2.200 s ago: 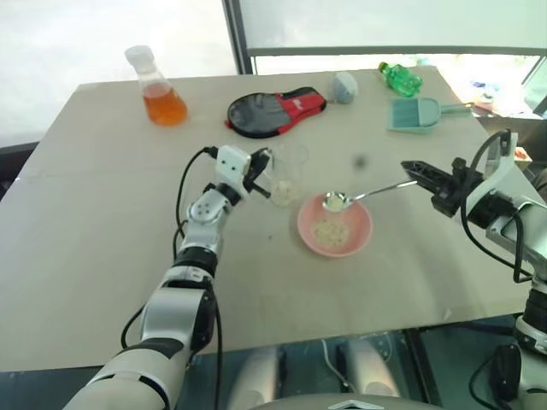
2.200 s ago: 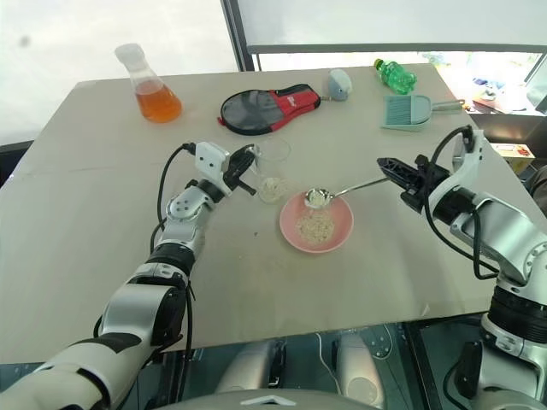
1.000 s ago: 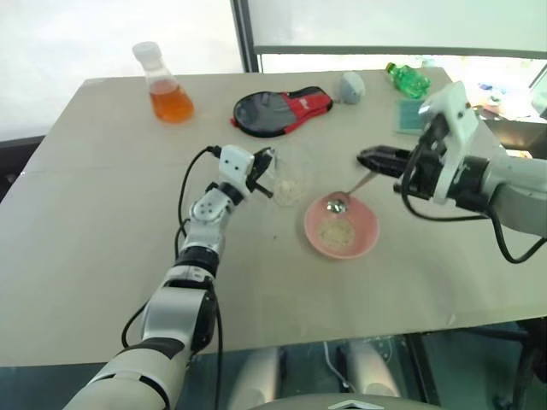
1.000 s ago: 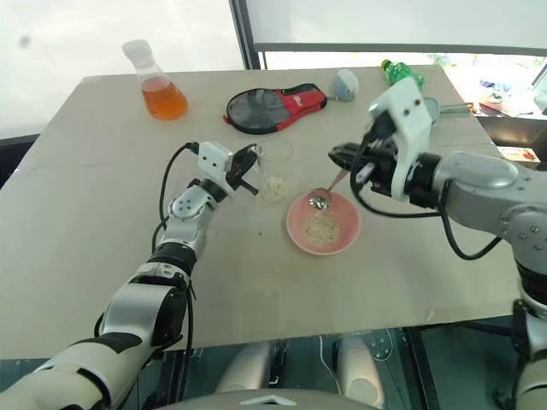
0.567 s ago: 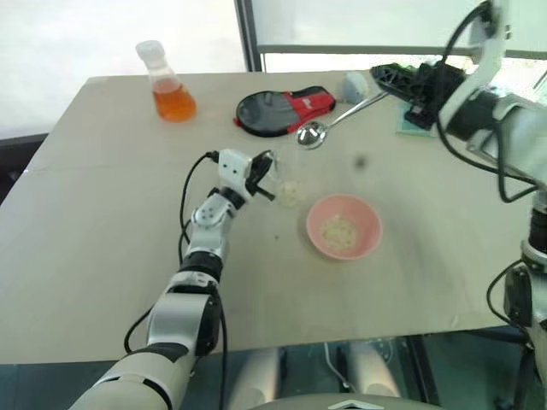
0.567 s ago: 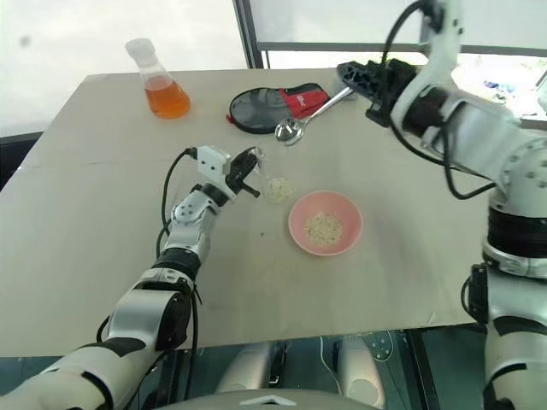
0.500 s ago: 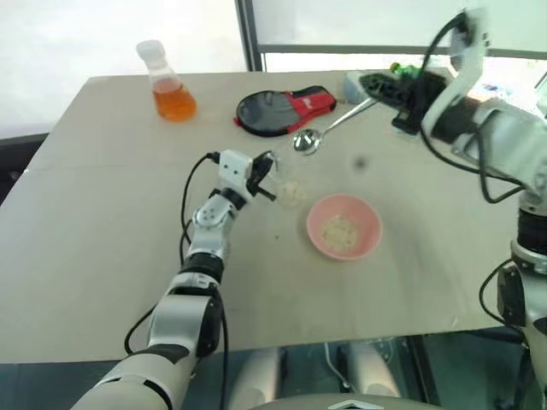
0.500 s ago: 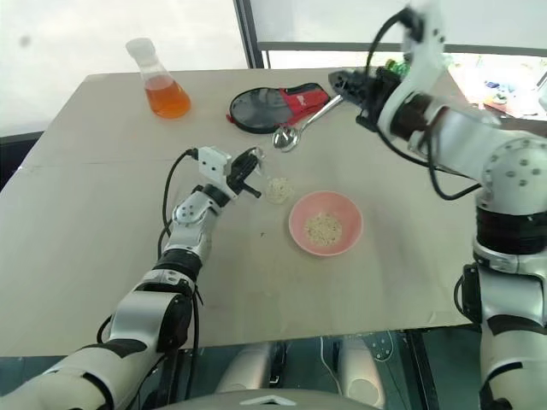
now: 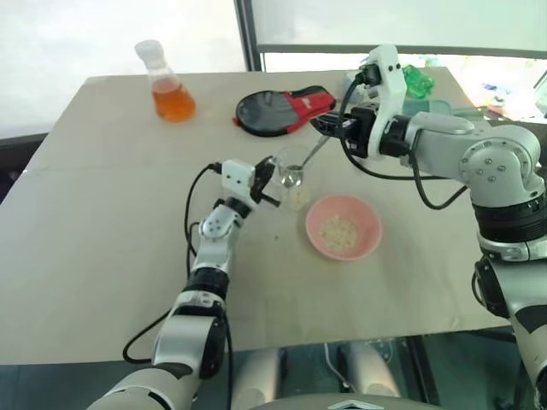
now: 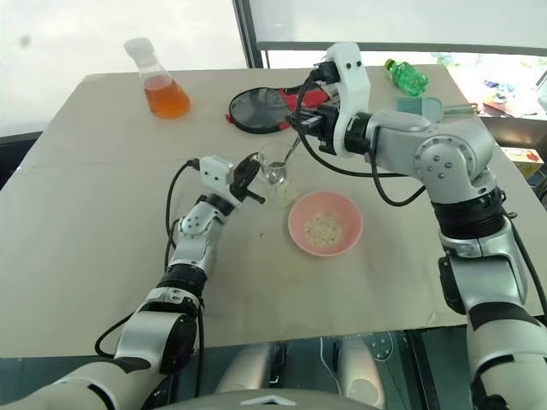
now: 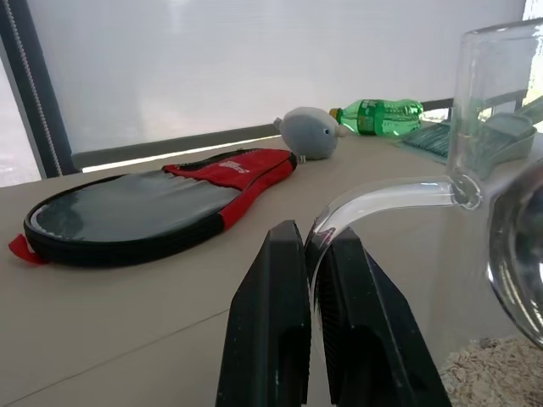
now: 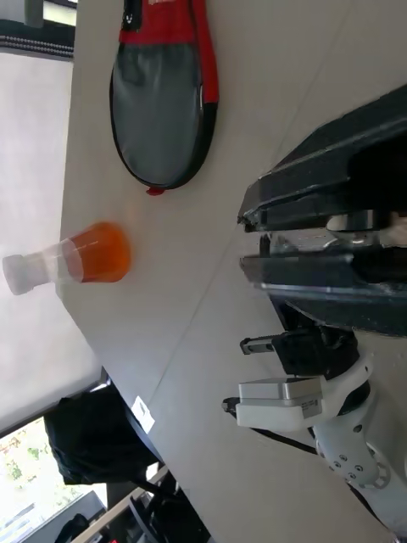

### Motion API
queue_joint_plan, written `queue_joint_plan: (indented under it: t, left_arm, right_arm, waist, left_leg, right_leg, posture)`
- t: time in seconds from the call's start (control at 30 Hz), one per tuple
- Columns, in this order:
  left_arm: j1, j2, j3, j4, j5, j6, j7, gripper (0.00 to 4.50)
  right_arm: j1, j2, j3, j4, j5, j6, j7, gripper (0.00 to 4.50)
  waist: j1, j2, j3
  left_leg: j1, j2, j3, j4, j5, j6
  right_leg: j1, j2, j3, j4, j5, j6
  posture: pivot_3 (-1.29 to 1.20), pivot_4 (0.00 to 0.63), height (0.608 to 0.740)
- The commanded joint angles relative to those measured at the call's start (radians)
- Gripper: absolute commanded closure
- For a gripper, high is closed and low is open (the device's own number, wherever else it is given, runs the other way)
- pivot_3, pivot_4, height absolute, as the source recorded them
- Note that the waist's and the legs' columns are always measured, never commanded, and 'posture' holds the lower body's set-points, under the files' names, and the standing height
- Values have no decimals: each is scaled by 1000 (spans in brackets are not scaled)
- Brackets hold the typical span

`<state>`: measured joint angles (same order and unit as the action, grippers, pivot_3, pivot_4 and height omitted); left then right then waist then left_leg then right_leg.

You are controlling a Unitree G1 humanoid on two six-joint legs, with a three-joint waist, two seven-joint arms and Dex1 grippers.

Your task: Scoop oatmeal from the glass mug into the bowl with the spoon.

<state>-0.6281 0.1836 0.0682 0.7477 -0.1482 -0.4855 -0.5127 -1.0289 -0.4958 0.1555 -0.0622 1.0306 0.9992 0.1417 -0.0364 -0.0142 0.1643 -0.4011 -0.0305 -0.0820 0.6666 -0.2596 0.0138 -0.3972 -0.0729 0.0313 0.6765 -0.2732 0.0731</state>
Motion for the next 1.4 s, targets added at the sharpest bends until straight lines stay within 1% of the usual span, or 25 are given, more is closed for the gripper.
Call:
queue_joint_plan:
  t: [0.03,0.07,0.1,0.13,0.17,0.4,0.47,0.5,0.6,0.67,0.7,0.8,0.93,1.07,1.1,1.13,1.17,1.23,1.3,1.33,1.37,1.4]
  left_arm:
    - [32,-5,-19,-13,22,30,7,4500]
    - [33,-5,-19,-16,22,33,9,4500]
    - [33,-5,-19,-19,22,35,10,4500]
    - [34,-5,-20,-20,23,37,10,4500]
    - [35,-4,-21,-22,25,38,11,4500]
    - [38,-5,-21,-34,12,42,-7,4500]
    - [38,-3,-23,-37,15,40,-10,3754]
    - [37,-1,-23,-38,18,40,-8,3511]
    - [39,7,-23,-51,21,52,-5,2145]
    - [43,14,-20,-65,18,60,-7,2145]
    - [55,24,-19,-102,19,71,-6,2145]
    - [134,59,-5,-285,-10,143,-9,2145]
    - [262,107,8,-516,-47,251,-8,2145]
    - [362,133,32,-708,-108,388,2,2145]
    - [384,140,40,-755,-125,417,4,2145]
    - [419,155,50,-807,-151,457,-6,2145]
    - [450,167,60,-849,-175,487,-17,2145]
    - [520,198,81,-915,-173,516,-17,2145]
    - [601,229,104,-974,-186,542,-25,1548]
    - [636,241,114,-999,-190,557,-26,1457]
    - [673,249,127,-1022,-201,578,-25,997]
    - [715,256,139,-1047,-210,596,-25,664]
  right_arm:
    - [-17,24,-69,-23,-71,-50,36,2218]
    - [-17,34,-80,-23,-95,-68,37,1626]
    - [-19,43,-95,-22,-113,-82,38,1284]
    - [-22,51,-112,-21,-125,-93,42,759]
    - [-24,60,-131,-21,-137,-109,43,335]
    - [1,48,-204,-8,-230,-129,66,335]
    - [18,50,-215,-23,-239,-117,67,279]
    - [27,52,-219,-30,-244,-113,70,279]
    - [49,50,-229,-45,-262,-108,78,279]
    - [53,53,-238,-49,-271,-107,76,279]
    - [56,53,-242,-52,-277,-107,73,279]
    - [70,49,-254,-74,-290,-103,73,279]
    - [112,49,-283,-108,-293,-104,66,279]
    - [234,23,-321,-153,-323,-165,109,279]
    - [271,31,-354,-163,-312,-176,104,279]
    - [337,22,-375,-188,-310,-215,148,279]
    - [395,12,-389,-211,-312,-247,183,279]
    - [521,-6,-423,-248,-320,-295,235,279]
    - [675,-40,-453,-270,-341,-328,287,0]
    - [745,-59,-458,-278,-366,-363,321,0]
    - [814,-68,-468,-279,-380,-396,354,0]
    - [884,-74,-478,-273,-393,-437,390,0]
  waist:
    - [0,0,0]
    - [0,0,0]
    - [0,0,0]
    - [0,0,0]
    - [0,0,0]
    - [1,0,0]
    - [1,0,0]
    - [1,0,0]
    - [-2,0,0]
    - [-3,1,1]
    - [-3,1,1]
    - [-7,1,1]
    - [-4,1,1]
    - [5,1,1]
    - [6,1,1]
    - [7,1,1]
    - [9,1,1]
    - [10,1,1]
    - [11,1,1]
    - [12,2,1]
    - [16,2,1]
    - [18,2,1]
  left_leg:
    - [0,0,0,0,0,0]
    - [0,0,0,0,0,0]
    - [0,0,0,0,0,0]
    - [0,0,0,0,0,0]
    - [0,0,0,0,0,0]
    - [0,-1,0,0,0,0]
    - [0,-1,0,0,0,0]
    - [0,-1,0,0,0,0]
    - [0,0,0,-1,0,0]
    - [0,0,0,-1,0,0]
    - [0,0,0,-1,0,0]
    - [0,0,0,-2,0,0]
    - [-2,1,1,-5,0,0]
    - [-6,0,1,-5,0,0]
    - [-11,0,1,-2,0,-1]
    - [-15,0,1,0,1,-2]
    - [-15,0,1,0,1,-2]
    - [-15,0,1,0,1,-2]
    - [-14,0,2,-2,0,-1]
    - [-14,0,2,-2,0,-1]
    - [-14,0,3,-2,0,-1]
    - [-13,1,3,-2,0,0]
  right_leg:
    - [0,0,0,0,0,0]
    - [0,0,0,0,0,0]
    - [0,0,0,0,0,0]
    - [0,0,0,0,0,0]
    - [0,0,0,0,0,0]
    - [0,0,0,0,0,0]
    - [0,0,0,0,0,0]
    - [0,0,0,0,0,0]
    - [-1,0,0,0,0,0]
    - [-1,0,0,0,0,0]
    - [-1,0,0,0,0,0]
    - [-1,0,1,0,0,0]
    - [-7,0,5,0,0,0]
    - [-10,-1,5,0,0,0]
    - [-14,-1,5,0,0,0]
    - [-17,-1,4,2,0,0]
    - [-17,-1,4,2,0,0]
    - [-17,-1,5,0,0,0]
    - [-17,-1,6,-1,0,0]
    - [-17,-1,6,0,0,0]
    - [-17,-1,6,0,0,0]
    - [-16,-1,6,-1,0,0]
  posture:
    - [0,150,740]
    - [0,150,740]
    - [0,150,740]
    - [0,150,740]
    - [0,150,740]
    - [0,150,740]
    - [0,150,740]
    - [0,150,740]
    - [0,150,740]
    - [0,150,740]
    - [0,150,740]
    - [0,150,740]
    - [0,150,740]
    - [0,150,740]
    - [0,150,740]
    - [0,150,740]
    - [0,150,740]
    - [0,150,740]
    - [0,150,740]
    - [0,150,740]
    - [0,150,740]
    - [0,150,740]
